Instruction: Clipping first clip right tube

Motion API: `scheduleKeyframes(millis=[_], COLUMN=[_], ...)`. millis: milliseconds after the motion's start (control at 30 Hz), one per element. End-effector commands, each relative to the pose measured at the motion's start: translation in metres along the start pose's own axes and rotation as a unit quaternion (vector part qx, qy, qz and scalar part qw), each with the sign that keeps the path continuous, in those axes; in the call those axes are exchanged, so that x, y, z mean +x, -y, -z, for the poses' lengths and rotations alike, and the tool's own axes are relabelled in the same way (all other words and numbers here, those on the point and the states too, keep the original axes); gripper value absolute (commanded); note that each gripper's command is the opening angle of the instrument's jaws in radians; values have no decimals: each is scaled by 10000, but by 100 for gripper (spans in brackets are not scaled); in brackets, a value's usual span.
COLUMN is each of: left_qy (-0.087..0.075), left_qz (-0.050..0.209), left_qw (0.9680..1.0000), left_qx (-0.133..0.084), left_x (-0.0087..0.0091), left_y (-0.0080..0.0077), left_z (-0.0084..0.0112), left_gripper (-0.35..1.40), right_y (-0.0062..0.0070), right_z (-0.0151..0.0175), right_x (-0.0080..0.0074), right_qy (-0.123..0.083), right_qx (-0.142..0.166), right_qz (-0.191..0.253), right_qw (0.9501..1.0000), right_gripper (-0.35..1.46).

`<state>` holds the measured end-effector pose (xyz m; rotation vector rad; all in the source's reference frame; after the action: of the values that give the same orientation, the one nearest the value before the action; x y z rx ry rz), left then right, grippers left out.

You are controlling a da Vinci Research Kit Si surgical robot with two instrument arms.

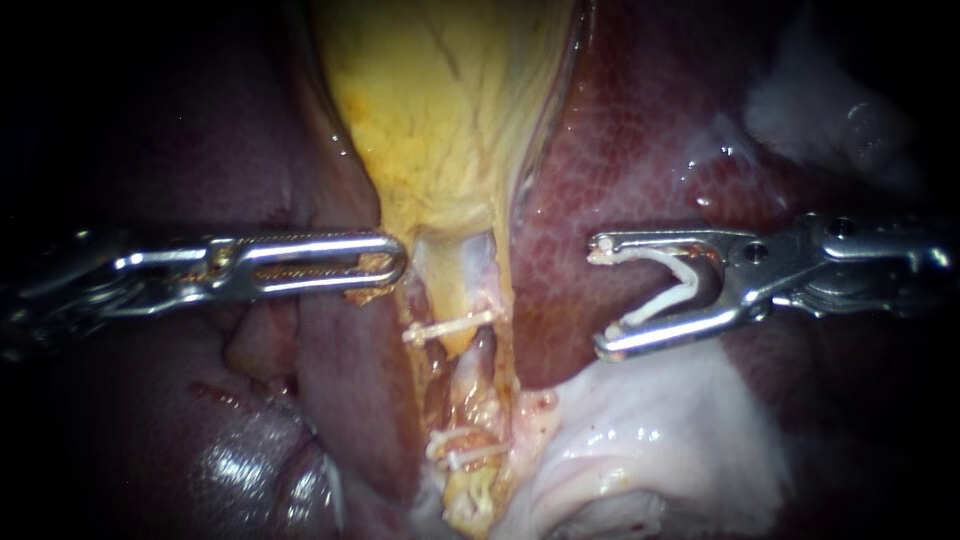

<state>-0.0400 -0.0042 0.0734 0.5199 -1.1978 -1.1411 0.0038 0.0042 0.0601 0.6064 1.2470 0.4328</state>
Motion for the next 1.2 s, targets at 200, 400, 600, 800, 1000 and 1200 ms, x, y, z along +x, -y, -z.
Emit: scheduleKeyframes(millis=[200,400,600,800,1000,1200], left_qy=[-41,95,158,162,166,169], left_qz=[56,170,175,172,174,175], left_qw=[10000,9998,9997,9997,9996,9996], left_qx=[50,-55,-107,-115,-122,-129], left_x=[-21,-57,-66,-65,-64,-64], left_y=[0,-2,-4,-2,1,4], left_z=[20,61,79,80,82,83], left_gripper=[-35,-35,-35,-35,-35,-35], right_y=[0,0,-4,-19,-44,-71], right_z=[0,-3,-23,-55,-91,-117], right_x=[0,-5,-36,-85,-127,-148], right_qy=[2,6,231,559,786,847], right_qx=[16,59,167,243,268,187], right_qz=[3,20,10,-249,-463,-579], right_qw=[10000,10000,9996,9978,9955,9946], right_gripper=[60,60,60,60,60,60])
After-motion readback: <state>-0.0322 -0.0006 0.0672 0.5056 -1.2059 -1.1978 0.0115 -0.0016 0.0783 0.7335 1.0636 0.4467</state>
